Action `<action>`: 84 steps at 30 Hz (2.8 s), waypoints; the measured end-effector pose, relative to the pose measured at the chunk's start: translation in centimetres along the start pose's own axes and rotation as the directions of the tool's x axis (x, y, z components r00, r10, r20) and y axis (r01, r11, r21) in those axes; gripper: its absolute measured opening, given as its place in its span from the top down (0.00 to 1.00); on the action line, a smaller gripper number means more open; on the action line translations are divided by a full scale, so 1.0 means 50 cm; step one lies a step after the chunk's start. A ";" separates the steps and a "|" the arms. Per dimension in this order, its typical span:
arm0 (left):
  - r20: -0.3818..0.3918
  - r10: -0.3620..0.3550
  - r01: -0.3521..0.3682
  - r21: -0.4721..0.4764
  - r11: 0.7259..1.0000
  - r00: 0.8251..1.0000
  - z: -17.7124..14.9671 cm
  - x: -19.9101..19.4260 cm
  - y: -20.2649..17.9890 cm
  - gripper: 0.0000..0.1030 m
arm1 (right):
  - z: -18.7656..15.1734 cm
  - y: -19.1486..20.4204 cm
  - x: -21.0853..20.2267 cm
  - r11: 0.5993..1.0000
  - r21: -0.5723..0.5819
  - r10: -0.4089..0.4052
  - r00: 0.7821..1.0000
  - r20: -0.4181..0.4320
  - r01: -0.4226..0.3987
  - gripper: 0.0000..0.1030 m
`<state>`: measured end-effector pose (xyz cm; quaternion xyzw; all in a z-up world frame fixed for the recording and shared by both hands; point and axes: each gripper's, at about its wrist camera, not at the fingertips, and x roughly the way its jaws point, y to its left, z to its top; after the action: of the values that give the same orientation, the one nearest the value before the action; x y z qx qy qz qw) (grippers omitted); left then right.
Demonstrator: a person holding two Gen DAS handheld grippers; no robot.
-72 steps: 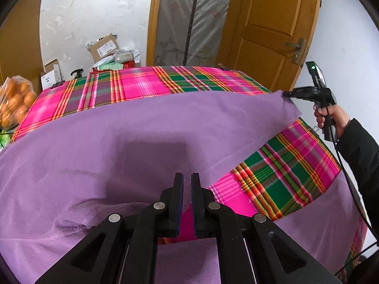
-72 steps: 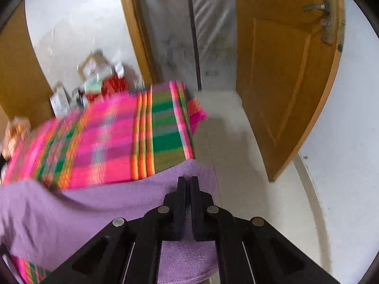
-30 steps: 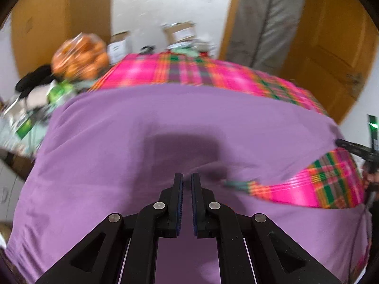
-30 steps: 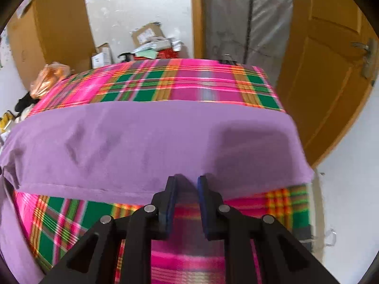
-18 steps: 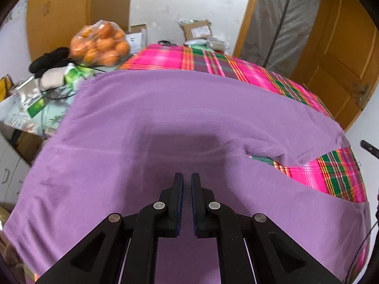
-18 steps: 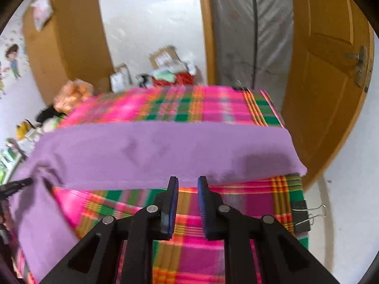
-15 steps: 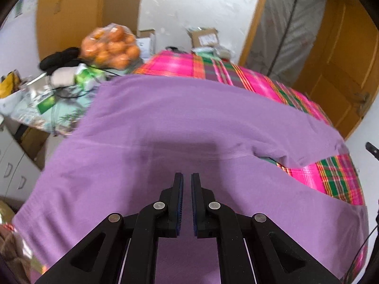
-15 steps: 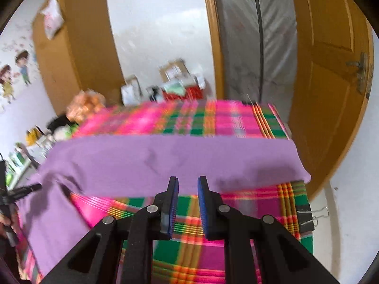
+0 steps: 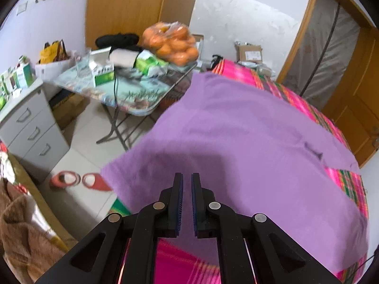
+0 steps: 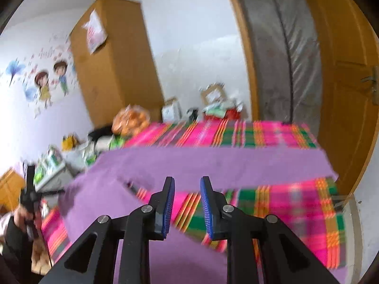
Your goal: Fold clothes
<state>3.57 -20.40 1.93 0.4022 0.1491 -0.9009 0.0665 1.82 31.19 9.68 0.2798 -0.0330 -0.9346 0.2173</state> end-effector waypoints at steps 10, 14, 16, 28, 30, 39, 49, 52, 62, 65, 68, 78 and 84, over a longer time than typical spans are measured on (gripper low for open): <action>0.013 -0.019 0.018 0.012 1.000 1.000 -0.031 -0.016 -0.014 0.90 | -0.149 0.060 0.083 0.997 -0.047 -0.063 0.968 -0.244 0.053 0.78; 0.052 -0.061 0.057 0.075 0.996 0.997 -0.038 -0.035 -0.065 0.90 | -0.158 0.057 0.087 0.995 -0.027 -0.099 0.966 -0.238 0.095 0.78; 0.058 -0.087 0.080 0.117 0.990 0.995 -0.045 -0.035 -0.099 0.90 | -0.162 0.060 0.092 0.994 -0.020 -0.110 0.965 -0.237 0.108 0.78; -0.019 -0.133 0.133 0.281 0.950 0.991 -0.086 0.010 -0.238 0.90 | -0.175 0.074 0.136 0.982 -0.043 -0.188 0.933 -0.307 0.184 0.77; -0.029 -0.126 0.129 0.292 0.948 0.992 -0.090 0.014 -0.247 0.90 | -0.176 0.078 0.137 0.980 -0.056 -0.200 0.930 -0.307 0.192 0.77; -0.021 -0.074 0.077 0.336 0.939 0.997 -0.091 0.020 -0.262 0.89 | -0.176 0.081 0.137 0.978 -0.070 -0.211 0.928 -0.307 0.199 0.76; -0.011 -0.047 0.047 0.355 0.934 0.999 -0.097 0.020 -0.272 0.88 | -0.176 0.082 0.138 0.977 -0.073 -0.212 0.928 -0.307 0.200 0.76; -0.009 -0.043 0.043 0.357 0.933 0.999 -0.098 0.021 -0.274 0.87 | -0.176 0.082 0.138 0.977 -0.074 -0.213 0.928 -0.307 0.200 0.76; 0.001 -0.022 0.020 0.369 0.929 1.000 -0.102 0.020 -0.280 0.87 | -0.177 0.082 0.139 0.977 -0.074 -0.214 0.927 -0.308 0.200 0.76; 0.003 -0.021 0.018 0.368 0.930 1.000 -0.103 0.019 -0.280 0.86 | -0.177 0.081 0.140 0.977 -0.075 -0.214 0.927 -0.308 0.201 0.76; 0.005 -0.023 0.019 0.365 0.931 1.000 -0.104 0.018 -0.279 0.86 | -0.177 0.081 0.140 0.977 -0.075 -0.214 0.927 -0.308 0.200 0.76; 0.006 -0.033 0.029 0.355 0.934 0.999 -0.104 0.017 -0.273 0.86 | -0.177 0.081 0.140 0.976 -0.077 -0.216 0.927 -0.308 0.202 0.76; 0.005 -0.025 0.022 0.349 0.937 1.000 -0.102 0.019 -0.275 0.86 | -0.177 0.083 0.141 0.976 -0.081 -0.219 0.926 -0.308 0.203 0.76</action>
<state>3.24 -5.76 0.97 0.4015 -0.0085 -0.9157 -0.0161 2.93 24.99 -0.60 0.4220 0.0546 -0.8964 0.1246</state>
